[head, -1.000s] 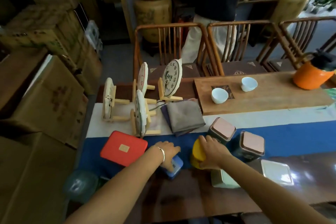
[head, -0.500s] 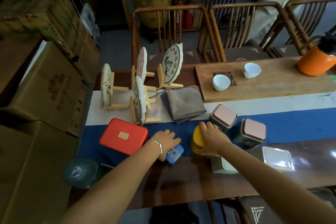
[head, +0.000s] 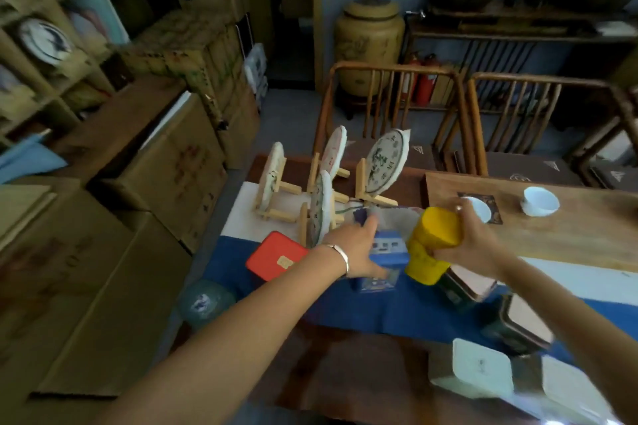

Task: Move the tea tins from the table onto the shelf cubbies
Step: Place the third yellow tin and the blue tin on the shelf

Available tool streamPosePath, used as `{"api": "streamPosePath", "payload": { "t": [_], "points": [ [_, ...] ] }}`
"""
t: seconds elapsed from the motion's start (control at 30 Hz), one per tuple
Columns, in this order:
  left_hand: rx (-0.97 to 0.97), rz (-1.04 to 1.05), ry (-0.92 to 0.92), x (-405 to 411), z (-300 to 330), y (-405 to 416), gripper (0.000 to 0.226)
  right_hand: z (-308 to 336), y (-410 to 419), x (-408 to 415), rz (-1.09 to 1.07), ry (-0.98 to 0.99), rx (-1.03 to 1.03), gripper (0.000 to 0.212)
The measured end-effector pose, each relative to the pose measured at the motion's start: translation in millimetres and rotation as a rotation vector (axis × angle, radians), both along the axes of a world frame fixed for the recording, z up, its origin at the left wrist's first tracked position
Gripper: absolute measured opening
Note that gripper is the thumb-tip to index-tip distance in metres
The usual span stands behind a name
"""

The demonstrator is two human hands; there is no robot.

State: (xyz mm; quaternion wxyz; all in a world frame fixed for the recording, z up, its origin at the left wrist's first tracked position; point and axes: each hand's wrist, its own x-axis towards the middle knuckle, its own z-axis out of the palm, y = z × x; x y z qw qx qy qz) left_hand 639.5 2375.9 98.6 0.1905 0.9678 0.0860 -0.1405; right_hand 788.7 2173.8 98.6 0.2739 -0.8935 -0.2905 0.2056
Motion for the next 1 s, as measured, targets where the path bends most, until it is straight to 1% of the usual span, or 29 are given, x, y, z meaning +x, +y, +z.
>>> {"api": "streamPosePath", "payload": {
  "t": [0.07,0.13,0.2,0.27,0.37,0.53,0.7,0.77,0.87,0.93,1.0],
  "points": [
    [-0.113,0.087,-0.116,-2.9,32.5,17.9,0.078,41.5,21.1,8.1,0.052,-0.045,0.115,0.075],
    [-0.168,0.148,-0.195,-18.0,62.8,38.4,0.072,80.5,46.8,4.2,0.158,-0.071,0.223,0.070],
    [-0.194,0.208,-0.276,-42.4,91.7,62.2,0.068,114.5,73.5,-7.4,0.247,-0.102,0.312,0.068],
    [-0.200,0.281,-0.340,-76.1,123.3,90.7,0.065,150.7,106.8,-26.6,0.346,-0.137,0.357,0.066],
    [-0.210,0.416,-0.439,-146.0,170.6,137.3,0.059,199.5,164.0,-71.4,0.524,-0.163,0.413,0.065],
    [-0.177,0.627,-0.572,-302.1,217.4,188.4,0.050,233.5,250.0,-193.0,0.801,-0.117,0.501,0.063],
    [-0.083,0.824,-0.565,-482.1,250.2,212.4,0.049,252.1,336.1,-340.4,1.056,-0.073,0.536,0.065],
    [-0.051,0.923,-0.577,-554.0,255.8,211.1,0.049,253.3,366.6,-401.5,1.152,-0.023,0.549,0.065],
    [-0.053,1.091,-0.616,-655.6,259.3,195.2,0.052,251.9,405.2,-493.4,1.305,0.078,0.544,0.065],
    [-0.038,1.198,-0.670,-717.6,261.9,179.9,0.049,252.5,426.0,-554.6,1.416,0.136,0.528,0.065],
    [0.014,1.290,-0.664,-773.2,267.2,164.7,0.046,255.1,444.0,-615.1,1.525,0.211,0.498,0.066]
  ]
}}
